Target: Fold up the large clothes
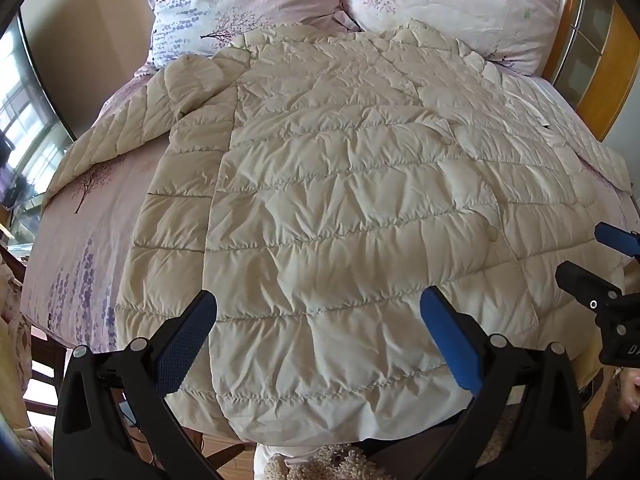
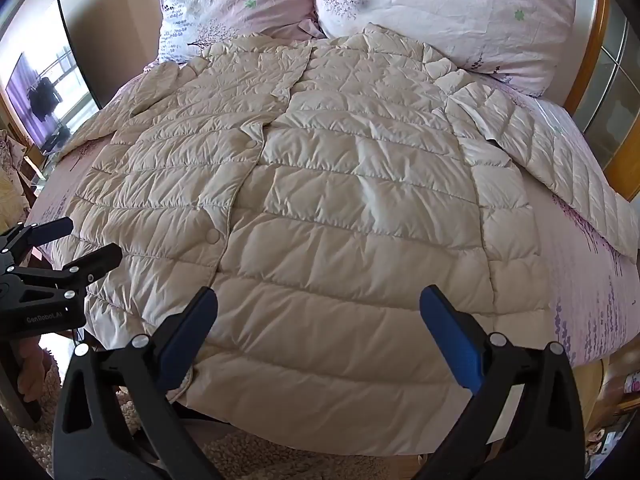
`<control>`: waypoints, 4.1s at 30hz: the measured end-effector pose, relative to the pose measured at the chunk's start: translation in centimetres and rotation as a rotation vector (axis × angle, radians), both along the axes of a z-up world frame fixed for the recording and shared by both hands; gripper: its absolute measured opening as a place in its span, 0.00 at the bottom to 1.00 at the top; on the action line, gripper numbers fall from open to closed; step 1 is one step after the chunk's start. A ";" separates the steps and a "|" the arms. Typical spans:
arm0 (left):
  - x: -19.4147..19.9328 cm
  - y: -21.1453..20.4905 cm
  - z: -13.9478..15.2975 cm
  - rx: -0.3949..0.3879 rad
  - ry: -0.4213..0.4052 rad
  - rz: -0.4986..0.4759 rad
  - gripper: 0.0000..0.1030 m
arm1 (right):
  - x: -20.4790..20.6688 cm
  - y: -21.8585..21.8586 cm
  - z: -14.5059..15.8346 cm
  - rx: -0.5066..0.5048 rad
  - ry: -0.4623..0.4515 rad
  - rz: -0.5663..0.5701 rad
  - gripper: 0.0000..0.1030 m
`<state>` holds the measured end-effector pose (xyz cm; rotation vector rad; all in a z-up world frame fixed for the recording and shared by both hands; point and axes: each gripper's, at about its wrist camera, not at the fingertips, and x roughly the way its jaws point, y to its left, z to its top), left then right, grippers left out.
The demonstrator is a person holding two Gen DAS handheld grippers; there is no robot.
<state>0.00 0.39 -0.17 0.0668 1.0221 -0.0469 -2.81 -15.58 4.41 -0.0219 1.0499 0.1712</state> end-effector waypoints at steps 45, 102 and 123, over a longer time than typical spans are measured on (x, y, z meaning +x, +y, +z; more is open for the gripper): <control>0.0 0.3 -0.6 -0.005 0.010 0.002 0.99 | 0.3 0.4 -0.6 0.016 0.014 -0.007 0.98; 9.4 6.6 -0.2 -0.465 0.003 0.045 0.99 | 3.8 -30.4 -3.0 0.716 -0.101 -0.901 0.83; 13.0 5.1 2.4 -0.249 -0.173 -0.112 0.99 | 1.8 -45.6 -7.3 0.634 -0.260 -1.367 0.14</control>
